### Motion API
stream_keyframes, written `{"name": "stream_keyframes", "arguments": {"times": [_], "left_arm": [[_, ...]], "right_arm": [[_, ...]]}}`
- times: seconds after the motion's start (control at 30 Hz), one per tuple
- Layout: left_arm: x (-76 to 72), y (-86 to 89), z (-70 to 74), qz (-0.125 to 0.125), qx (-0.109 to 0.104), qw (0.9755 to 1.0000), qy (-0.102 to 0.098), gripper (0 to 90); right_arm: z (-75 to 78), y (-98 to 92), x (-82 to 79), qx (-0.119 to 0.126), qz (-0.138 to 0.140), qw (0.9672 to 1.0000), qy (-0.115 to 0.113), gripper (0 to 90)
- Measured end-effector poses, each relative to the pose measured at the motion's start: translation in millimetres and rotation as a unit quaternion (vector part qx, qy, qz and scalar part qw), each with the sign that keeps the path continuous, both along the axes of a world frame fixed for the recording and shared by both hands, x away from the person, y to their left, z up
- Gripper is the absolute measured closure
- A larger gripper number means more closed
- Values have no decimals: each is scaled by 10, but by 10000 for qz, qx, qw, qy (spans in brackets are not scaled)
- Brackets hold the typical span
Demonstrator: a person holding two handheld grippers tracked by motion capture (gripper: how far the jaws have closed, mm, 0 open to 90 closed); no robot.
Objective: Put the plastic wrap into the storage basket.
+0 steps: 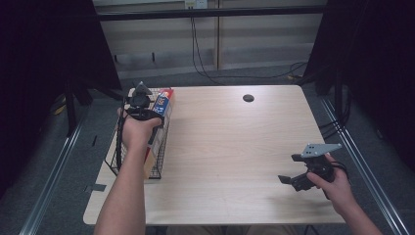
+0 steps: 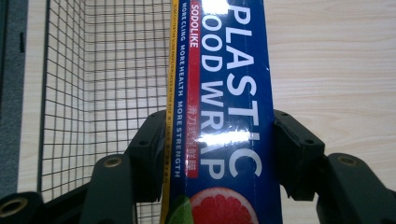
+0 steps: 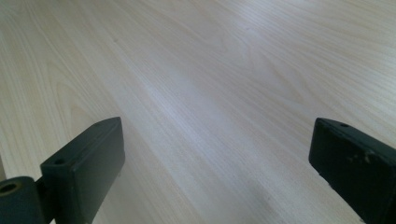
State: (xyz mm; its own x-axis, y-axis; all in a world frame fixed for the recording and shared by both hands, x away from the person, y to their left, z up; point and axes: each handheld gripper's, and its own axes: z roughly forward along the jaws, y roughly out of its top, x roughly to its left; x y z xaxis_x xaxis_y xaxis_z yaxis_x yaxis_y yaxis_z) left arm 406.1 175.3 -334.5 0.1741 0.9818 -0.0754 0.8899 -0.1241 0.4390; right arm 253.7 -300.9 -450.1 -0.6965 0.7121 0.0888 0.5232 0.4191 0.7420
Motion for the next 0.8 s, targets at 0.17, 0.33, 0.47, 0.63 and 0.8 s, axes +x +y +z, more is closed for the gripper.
{"name": "stream_keyframes", "arguments": {"times": [0.17, 0.33, 0.47, 0.63, 0.8], "left_arm": [[-1, 51, -5, 105, 22, 9999, 9, 433], [-3, 102, -24, 199, 55, 9998, -24, 433], [-7, 140, -45, 285, 45, 9996, -5, 433], [-5, 181, -57, 335, 51, 9994, -3, 433], [-2, 205, -76, 371, 28, 9993, -21, 433]], "right_arm": [[-1, -1, 1, -10, 4, 10000, 6, 34], [-1, 3, 1, -3, 5, 10000, -1, 34], [0, 4, 1, -5, 17, 10000, -2, 34], [0, 5, 3, -11, 17, 10000, -1, 34], [0, 7, 2, -15, 17, 10000, 4, 34]]}}
